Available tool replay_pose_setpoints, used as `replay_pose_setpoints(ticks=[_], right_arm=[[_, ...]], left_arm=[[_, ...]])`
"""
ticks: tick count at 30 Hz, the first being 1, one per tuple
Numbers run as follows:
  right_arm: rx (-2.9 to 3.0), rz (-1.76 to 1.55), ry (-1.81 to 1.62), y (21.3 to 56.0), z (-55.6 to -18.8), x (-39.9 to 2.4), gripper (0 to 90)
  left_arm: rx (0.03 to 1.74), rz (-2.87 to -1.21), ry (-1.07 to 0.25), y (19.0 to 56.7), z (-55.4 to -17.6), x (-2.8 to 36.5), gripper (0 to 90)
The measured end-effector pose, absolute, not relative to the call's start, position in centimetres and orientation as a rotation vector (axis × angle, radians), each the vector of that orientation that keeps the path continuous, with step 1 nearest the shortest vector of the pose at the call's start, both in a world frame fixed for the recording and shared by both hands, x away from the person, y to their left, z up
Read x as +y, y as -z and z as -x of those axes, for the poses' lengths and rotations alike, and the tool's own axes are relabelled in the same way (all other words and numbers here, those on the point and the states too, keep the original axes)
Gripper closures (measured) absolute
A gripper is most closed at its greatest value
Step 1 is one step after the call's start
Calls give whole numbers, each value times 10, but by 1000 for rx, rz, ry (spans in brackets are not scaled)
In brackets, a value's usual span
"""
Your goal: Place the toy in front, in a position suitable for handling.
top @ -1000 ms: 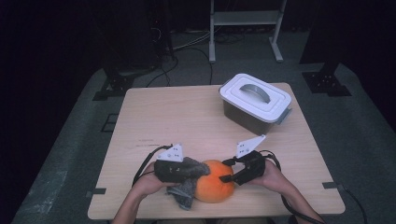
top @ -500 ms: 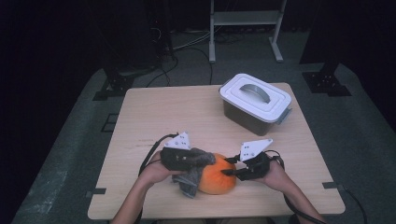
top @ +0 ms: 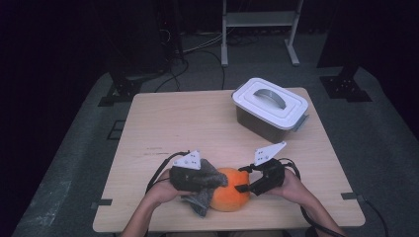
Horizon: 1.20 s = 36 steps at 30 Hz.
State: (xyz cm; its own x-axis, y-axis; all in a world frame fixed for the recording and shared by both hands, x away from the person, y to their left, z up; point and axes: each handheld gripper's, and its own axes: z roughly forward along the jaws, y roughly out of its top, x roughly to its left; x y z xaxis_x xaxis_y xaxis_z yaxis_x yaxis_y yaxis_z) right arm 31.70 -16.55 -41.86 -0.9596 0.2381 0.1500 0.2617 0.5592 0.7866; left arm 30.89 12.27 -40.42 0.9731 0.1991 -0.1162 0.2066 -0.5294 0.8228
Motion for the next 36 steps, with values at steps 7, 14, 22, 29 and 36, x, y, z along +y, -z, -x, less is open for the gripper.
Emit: replay_pose_setpoints(ticks=[7, 14, 22, 29, 36], right_arm=[[-2809, 401, 1424, 414, -312, -171, 541], [-2808, 405, 1470, 409, -313, -171, 558], [-2820, 396, 1499, 405, -311, -168, 563], [-2754, 439, 1474, 409, -315, -172, 368], [-2751, 447, 1406, 417, -317, -174, 310]], left_arm=[[369, -2133, -7, 413, -310, 146, 735], [422, -2103, -2, 416, -315, 155, 735], [317, -2056, -28, 390, -311, 130, 735], [343, -2145, -69, 400, -311, 128, 734], [413, -2143, -83, 406, -317, 146, 733]])
